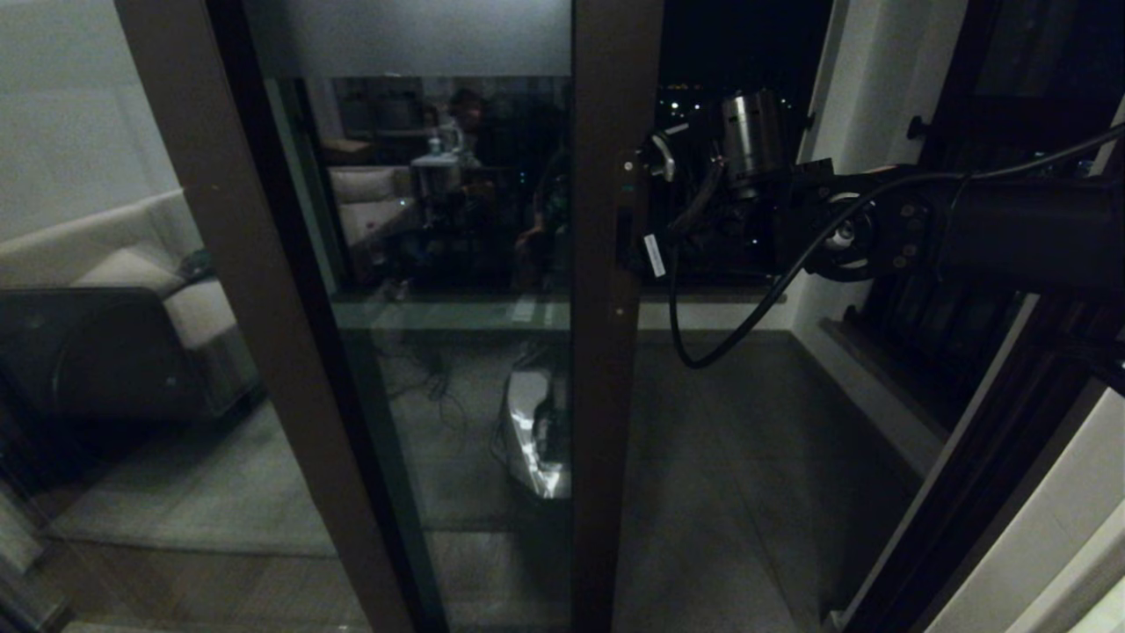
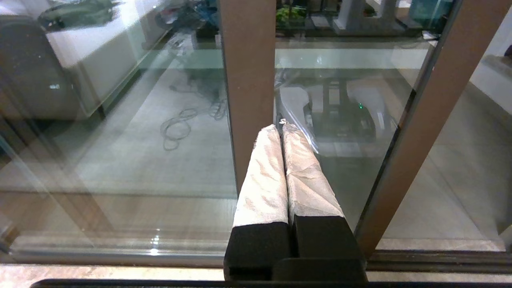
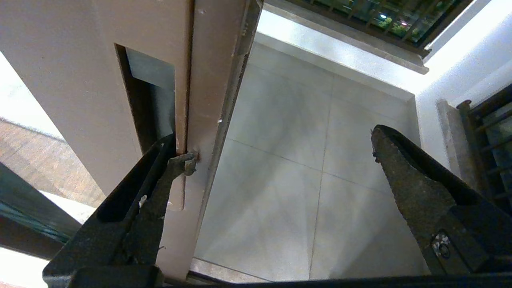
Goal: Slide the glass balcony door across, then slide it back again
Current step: Close the slid door
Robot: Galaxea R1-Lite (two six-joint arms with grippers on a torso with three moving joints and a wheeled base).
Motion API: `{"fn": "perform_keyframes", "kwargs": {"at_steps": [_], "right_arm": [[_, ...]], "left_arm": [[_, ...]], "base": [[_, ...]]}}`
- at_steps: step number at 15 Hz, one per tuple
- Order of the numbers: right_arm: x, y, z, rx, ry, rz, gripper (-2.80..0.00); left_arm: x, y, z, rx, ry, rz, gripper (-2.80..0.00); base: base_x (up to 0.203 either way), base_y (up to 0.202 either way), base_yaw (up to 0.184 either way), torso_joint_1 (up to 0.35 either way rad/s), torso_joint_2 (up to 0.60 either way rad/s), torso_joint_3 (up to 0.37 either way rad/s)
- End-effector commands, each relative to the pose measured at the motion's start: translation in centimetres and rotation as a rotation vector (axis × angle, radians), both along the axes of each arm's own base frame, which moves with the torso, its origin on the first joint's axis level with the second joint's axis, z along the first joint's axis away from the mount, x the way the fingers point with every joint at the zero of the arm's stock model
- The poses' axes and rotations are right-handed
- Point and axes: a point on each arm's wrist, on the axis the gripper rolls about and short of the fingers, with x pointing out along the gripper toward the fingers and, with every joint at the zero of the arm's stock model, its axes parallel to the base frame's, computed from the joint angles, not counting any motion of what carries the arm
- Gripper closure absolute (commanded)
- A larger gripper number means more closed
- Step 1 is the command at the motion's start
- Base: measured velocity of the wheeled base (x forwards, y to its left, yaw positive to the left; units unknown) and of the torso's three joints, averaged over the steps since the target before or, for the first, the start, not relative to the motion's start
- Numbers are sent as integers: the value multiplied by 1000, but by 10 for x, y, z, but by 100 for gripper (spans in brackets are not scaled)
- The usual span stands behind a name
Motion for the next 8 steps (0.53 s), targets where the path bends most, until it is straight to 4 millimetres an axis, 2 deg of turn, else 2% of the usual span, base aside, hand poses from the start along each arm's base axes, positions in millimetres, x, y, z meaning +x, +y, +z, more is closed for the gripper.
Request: {"fn": "perform_keyframes", "kwargs": {"at_steps": [1,8], "right_arm": [[2,-2,-1,-9,0,-9,-280],[4,-7,0,-23,-4,-16,-280]], "left_arm": [[0,0,0,0,2,0,0],[0,0,0,1,3,0,0]], "base": [[0,0,0,0,0,0],[0,0,0,0,0,0]]}}
